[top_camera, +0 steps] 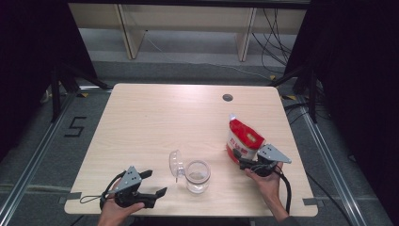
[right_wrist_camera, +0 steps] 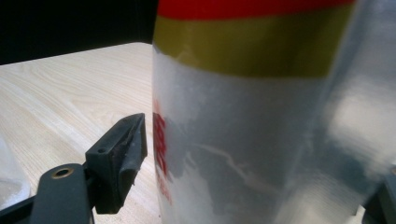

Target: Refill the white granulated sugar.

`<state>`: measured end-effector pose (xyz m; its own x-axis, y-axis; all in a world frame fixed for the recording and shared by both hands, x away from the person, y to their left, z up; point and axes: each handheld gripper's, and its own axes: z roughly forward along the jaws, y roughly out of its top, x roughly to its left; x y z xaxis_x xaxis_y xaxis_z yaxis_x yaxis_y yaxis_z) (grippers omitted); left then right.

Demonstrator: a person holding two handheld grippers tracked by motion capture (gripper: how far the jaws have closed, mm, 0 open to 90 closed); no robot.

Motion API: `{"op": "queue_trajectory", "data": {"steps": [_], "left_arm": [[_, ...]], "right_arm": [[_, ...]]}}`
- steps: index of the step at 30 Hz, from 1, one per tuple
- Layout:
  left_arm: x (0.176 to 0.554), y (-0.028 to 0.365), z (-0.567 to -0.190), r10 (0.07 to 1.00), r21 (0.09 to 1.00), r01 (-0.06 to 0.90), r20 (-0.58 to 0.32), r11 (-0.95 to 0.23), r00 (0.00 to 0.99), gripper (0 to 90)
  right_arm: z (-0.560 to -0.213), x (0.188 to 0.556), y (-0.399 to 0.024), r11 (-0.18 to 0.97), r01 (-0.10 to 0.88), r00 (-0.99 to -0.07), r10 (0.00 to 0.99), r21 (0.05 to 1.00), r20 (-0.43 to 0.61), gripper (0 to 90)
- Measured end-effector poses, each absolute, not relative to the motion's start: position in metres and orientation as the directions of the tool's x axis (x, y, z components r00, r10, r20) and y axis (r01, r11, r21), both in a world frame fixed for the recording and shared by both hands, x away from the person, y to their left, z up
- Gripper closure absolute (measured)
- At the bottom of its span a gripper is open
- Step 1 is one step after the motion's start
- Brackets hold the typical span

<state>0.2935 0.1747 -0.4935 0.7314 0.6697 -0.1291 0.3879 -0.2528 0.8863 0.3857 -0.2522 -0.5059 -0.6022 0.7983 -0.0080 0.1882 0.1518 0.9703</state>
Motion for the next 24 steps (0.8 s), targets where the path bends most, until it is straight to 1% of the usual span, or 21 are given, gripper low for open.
{"op": "queue_trajectory", "data": {"steps": [6,9,10,11,12,13,15,18,19,20,21,22,23,24], "left_arm": [[0.2931,0.1756,-0.4924,0.672,0.883,0.387,-0.12,-0.263,0.731,16.5],[0.2934,0.1758,-0.4923,0.673,0.883,0.389,-0.122,-0.262,0.729,16.6],[0.2934,0.1758,-0.4924,0.673,0.883,0.391,-0.124,-0.261,0.729,16.6],[0.2934,0.1758,-0.4923,0.673,0.883,0.388,-0.12,-0.263,0.73,16.6],[0.2934,0.1758,-0.4923,0.673,0.883,0.388,-0.12,-0.263,0.73,16.6],[0.2933,0.1759,-0.4922,0.672,0.883,0.388,-0.119,-0.265,0.73,16.6],[0.2934,0.1757,-0.4922,0.672,0.883,0.387,-0.119,-0.265,0.731,16.7],[0.2934,0.1744,-0.4929,0.665,0.886,0.39,-0.135,-0.251,0.734,16.7],[0.2933,0.1743,-0.4927,0.664,0.885,0.389,-0.131,-0.255,0.736,16.7],[0.2933,0.1742,-0.4926,0.663,0.885,0.387,-0.13,-0.258,0.737,16.7],[0.2933,0.1741,-0.4926,0.663,0.885,0.388,-0.13,-0.258,0.737,16.7],[0.2933,0.1741,-0.4927,0.664,0.885,0.388,-0.129,-0.258,0.737,16.7],[0.2932,0.1744,-0.4923,0.668,0.883,0.386,-0.12,-0.266,0.735,16.7],[0.2932,0.1743,-0.4923,0.668,0.884,0.386,-0.12,-0.265,0.734,16.7]], "right_arm": [[-0.508,0.3887,-0.2529,0.153,0.167,-0.595,0.803,0.974,-0.024,22.6],[-0.5081,0.3893,-0.2533,0.142,0.169,-0.595,0.804,0.975,-0.014,23.3],[-0.5085,0.3884,-0.2525,0.121,0.18,-0.584,0.812,0.976,0.007,23.3],[-0.509,0.3915,-0.2529,0.13,0.15,-0.6,0.8,0.98,-0.014,23.8],[-0.509,0.3915,-0.2529,0.13,0.15,-0.6,0.8,0.98,-0.014,23.8],[-0.5088,0.3905,-0.2531,0.125,0.175,-0.601,0.799,0.977,0.005,23.9],[-0.5094,0.3899,-0.2519,0.109,0.179,-0.594,0.804,0.978,0.019,24.0],[-0.5092,0.3896,-0.2525,0.118,0.186,-0.59,0.807,0.975,0.015,23.9],[-0.5094,0.3896,-0.2523,0.114,0.186,-0.589,0.808,0.976,0.018,23.9],[-0.5104,0.3903,-0.252,0.108,0.166,-0.584,0.812,0.98,0.009,24.0],[-0.5109,0.3909,-0.2513,0.102,0.166,-0.599,0.8,0.981,0.018,24.2],[-0.511,0.3912,-0.2524,0.117,0.164,-0.599,0.801,0.98,0.005,24.2],[-0.512,0.3898,-0.2509,0.105,0.176,-0.59,0.807,0.979,0.02,24.4],[-0.5125,0.3906,-0.2523,0.112,0.173,-0.591,0.806,0.979,0.012,24.5]]}}
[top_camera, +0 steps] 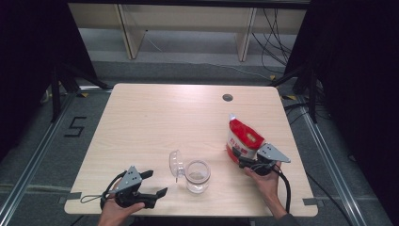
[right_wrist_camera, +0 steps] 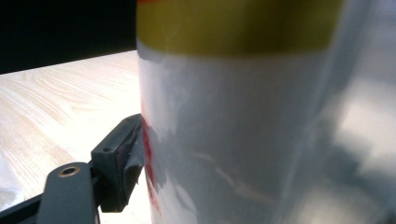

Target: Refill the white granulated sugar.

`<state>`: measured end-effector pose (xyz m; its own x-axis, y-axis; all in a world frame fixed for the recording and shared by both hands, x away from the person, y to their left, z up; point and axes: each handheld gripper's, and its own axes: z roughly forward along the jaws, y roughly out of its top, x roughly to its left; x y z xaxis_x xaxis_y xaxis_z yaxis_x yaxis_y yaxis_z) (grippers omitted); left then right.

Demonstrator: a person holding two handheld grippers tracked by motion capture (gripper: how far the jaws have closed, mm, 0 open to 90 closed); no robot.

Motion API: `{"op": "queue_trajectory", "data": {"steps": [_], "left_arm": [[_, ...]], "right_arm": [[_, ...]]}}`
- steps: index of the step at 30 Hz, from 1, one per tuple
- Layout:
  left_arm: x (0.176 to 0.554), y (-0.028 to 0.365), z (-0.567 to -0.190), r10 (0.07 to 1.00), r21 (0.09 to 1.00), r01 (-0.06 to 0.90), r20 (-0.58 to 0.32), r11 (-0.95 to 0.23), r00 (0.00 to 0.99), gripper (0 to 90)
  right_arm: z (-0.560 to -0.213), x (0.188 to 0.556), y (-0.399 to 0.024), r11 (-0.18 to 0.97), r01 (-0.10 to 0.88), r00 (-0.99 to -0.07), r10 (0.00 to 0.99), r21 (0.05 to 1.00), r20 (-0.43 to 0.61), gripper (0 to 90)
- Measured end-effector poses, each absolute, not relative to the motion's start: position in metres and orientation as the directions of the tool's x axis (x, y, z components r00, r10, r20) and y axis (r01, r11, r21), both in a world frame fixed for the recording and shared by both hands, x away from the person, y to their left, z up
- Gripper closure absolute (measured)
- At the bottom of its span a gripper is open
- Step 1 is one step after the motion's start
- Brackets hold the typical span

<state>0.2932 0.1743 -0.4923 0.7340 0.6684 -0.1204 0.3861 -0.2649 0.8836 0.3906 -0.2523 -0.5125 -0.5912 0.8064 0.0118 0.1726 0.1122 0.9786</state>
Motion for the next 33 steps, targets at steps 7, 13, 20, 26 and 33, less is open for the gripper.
{"op": "queue_trajectory", "data": {"steps": [7,13,20,26,33], "left_arm": [[0.2931,0.1741,-0.4922,0.665,0.883,0.387,-0.123,-0.265,0.736,16.8],[0.2932,0.1739,-0.492,0.665,0.883,0.387,-0.123,-0.266,0.737,16.9],[0.2934,0.1734,-0.4924,0.659,0.884,0.387,-0.128,-0.264,0.741,17.0],[0.2932,0.173,-0.4925,0.657,0.884,0.385,-0.128,-0.263,0.743,17.2],[0.2929,0.1728,-0.4919,0.658,0.885,0.383,-0.123,-0.266,0.743,18.2]], "right_arm": [[-0.5141,0.3918,-0.2529,0.126,0.171,-0.61,0.792,0.977,0.005,25.4],[-0.5177,0.3909,-0.2502,0.079,0.178,-0.58,0.814,0.981,0.04,26.1],[-0.5168,0.3913,-0.2526,0.108,0.181,-0.602,0.798,0.978,0.023,27.9],[-0.5164,0.3944,-0.2529,0.129,0.161,-0.63,0.776,0.978,0.002,37.9],[-0.5163,0.3944,-0.2509,0.116,0.142,-0.658,0.753,0.983,0.006,45.0]]}}
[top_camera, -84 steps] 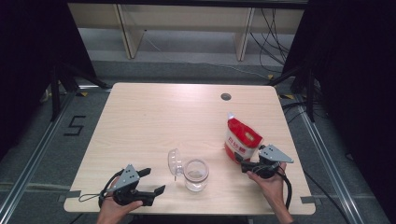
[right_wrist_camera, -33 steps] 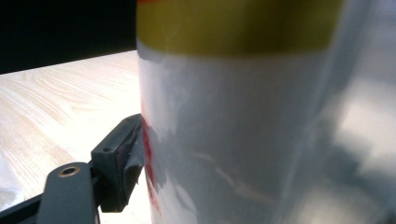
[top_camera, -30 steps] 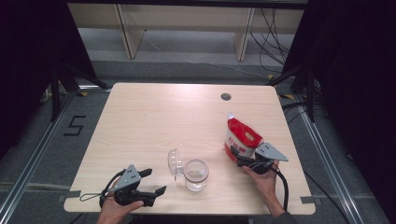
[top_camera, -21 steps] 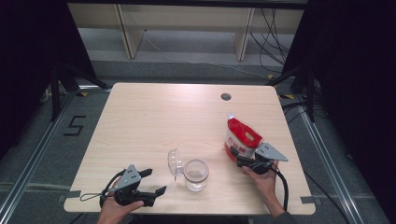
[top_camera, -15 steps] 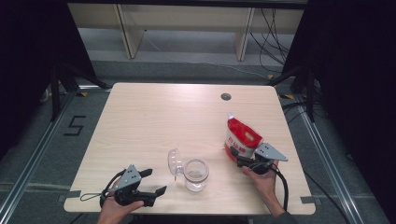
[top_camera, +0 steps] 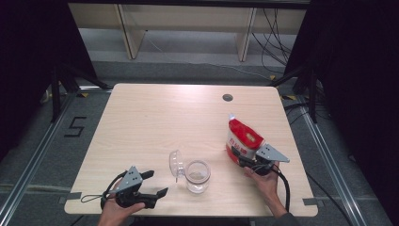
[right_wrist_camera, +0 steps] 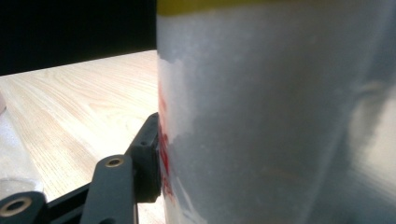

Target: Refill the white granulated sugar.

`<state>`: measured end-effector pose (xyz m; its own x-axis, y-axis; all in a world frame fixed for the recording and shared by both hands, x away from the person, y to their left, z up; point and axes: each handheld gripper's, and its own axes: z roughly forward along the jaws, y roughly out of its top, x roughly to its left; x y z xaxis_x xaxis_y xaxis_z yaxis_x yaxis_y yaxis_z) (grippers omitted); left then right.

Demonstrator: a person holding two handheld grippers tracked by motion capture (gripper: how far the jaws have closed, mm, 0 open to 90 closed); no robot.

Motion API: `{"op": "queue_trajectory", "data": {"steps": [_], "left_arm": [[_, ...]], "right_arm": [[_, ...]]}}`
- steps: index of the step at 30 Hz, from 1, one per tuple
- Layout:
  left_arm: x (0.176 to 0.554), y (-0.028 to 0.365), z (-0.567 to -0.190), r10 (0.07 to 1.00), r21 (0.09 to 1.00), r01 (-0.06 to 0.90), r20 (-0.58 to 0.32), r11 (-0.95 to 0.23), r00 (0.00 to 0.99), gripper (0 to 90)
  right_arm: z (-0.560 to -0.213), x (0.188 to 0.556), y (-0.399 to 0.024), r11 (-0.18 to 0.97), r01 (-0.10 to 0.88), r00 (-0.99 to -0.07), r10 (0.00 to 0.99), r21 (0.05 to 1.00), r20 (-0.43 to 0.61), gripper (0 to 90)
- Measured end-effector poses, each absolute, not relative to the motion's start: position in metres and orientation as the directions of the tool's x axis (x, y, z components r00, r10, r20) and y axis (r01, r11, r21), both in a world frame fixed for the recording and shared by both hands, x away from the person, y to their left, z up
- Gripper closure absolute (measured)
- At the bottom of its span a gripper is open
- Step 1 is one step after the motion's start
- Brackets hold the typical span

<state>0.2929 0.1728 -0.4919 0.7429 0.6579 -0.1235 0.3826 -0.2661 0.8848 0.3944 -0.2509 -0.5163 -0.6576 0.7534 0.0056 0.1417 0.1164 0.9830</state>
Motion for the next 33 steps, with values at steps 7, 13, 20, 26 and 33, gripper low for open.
{"op": "queue_trajectory", "data": {"steps": [7,13,20,26,33], "left_arm": [[0.294,0.176,-0.491,0.653,0.888,0.371,-0.114,-0.27,0.749,19.1],[0.293,0.174,-0.492,0.651,0.887,0.378,-0.122,-0.267,0.749,19.8],[0.294,0.176,-0.492,0.661,0.882,0.381,-0.113,-0.278,0.742,20.2],[0.294,0.177,-0.491,0.651,0.89,0.362,-0.103,-0.278,0.752,20.3],[0.294,0.177,-0.491,0.649,0.888,0.358,-0.094,-0.288,0.755,19.8]], "right_arm": [[-0.514,0.391,-0.249,0.119,0.181,-0.639,0.769,0.976,0.025,46.8],[-0.511,0.388,-0.249,0.115,0.201,-0.628,0.777,0.973,0.038,47.7],[-0.504,0.385,-0.249,0.19,0.16,-0.649,0.759,0.969,-0.041,48.7],[-0.498,0.382,-0.248,0.251,0.103,-0.643,0.755,0.962,-0.128,49.0],[-0.476,0.367,-0.24,0.377,-0.019,-0.634,0.712,0.926,-0.303,49.2]]}}
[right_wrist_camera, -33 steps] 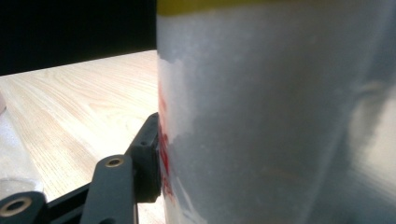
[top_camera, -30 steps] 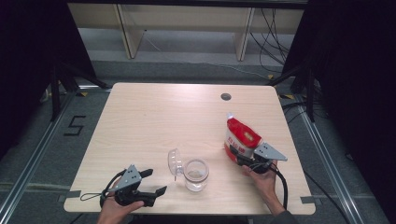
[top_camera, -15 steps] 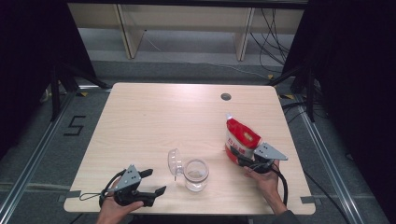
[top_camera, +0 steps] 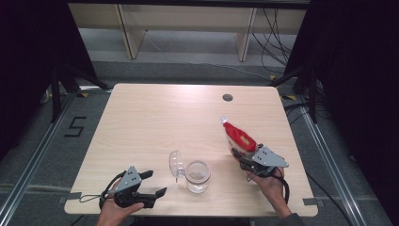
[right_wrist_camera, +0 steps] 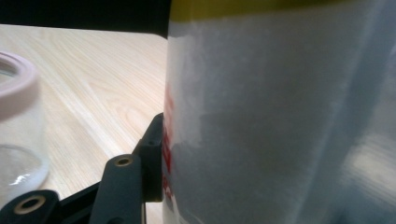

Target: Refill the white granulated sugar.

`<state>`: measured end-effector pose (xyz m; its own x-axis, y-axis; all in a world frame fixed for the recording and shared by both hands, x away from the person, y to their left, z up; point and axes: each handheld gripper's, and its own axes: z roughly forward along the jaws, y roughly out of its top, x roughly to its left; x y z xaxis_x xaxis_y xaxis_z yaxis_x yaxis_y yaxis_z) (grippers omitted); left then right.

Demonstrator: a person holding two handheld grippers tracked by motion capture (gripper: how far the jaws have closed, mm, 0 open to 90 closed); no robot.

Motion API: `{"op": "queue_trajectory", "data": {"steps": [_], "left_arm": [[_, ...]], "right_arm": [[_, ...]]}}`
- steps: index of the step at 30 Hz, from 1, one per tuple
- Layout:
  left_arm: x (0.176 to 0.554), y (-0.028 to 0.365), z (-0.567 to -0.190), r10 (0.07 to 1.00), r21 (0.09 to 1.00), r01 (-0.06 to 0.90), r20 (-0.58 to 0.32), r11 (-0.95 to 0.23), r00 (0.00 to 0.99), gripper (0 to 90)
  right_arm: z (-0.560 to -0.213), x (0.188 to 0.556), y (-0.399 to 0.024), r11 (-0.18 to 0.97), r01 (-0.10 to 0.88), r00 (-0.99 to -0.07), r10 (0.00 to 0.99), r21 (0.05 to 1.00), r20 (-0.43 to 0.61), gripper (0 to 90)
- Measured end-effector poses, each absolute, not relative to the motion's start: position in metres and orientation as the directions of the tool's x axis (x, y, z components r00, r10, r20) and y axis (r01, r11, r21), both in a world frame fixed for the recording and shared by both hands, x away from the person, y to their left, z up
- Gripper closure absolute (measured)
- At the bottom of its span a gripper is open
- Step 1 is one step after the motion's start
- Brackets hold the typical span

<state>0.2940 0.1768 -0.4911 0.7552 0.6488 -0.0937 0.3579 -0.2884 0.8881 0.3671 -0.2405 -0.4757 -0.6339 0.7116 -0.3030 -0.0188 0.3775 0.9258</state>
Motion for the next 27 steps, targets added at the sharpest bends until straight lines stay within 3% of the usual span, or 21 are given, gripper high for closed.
{"op": "queue_trajectory", "data": {"steps": [3,13,22,26,27], "left_arm": [[0.293,0.177,-0.492,0.661,0.887,0.379,-0.119,-0.265,0.741,19.6],[0.292,0.178,-0.49,0.665,0.883,0.377,-0.105,-0.28,0.739,19.5],[0.294,0.178,-0.492,0.657,0.89,0.358,-0.093,-0.282,0.748,19.4],[0.294,0.178,-0.492,0.666,0.883,0.367,-0.087,-0.293,0.741,19.3],[0.293,0.178,-0.492,0.667,0.884,0.369,-0.091,-0.288,0.739,19.1]], "right_arm": [[-0.466,0.357,-0.235,0.442,-0.081,-0.628,0.673,0.893,-0.39,49.3],[-0.455,0.336,-0.22,0.581,-0.178,-0.633,0.551,0.794,-0.545,49.5],[-0.445,0.32,-0.215,0.754,-0.281,-0.527,0.396,0.594,-0.752,49.6],[-0.442,0.312,-0.212,0.785,-0.3,-0.502,0.353,0.542,-0.789,49.7],[-0.442,0.311,-0.208,0.816,-0.33,-0.464,0.297,0.474,-0.834,49.8]]}}
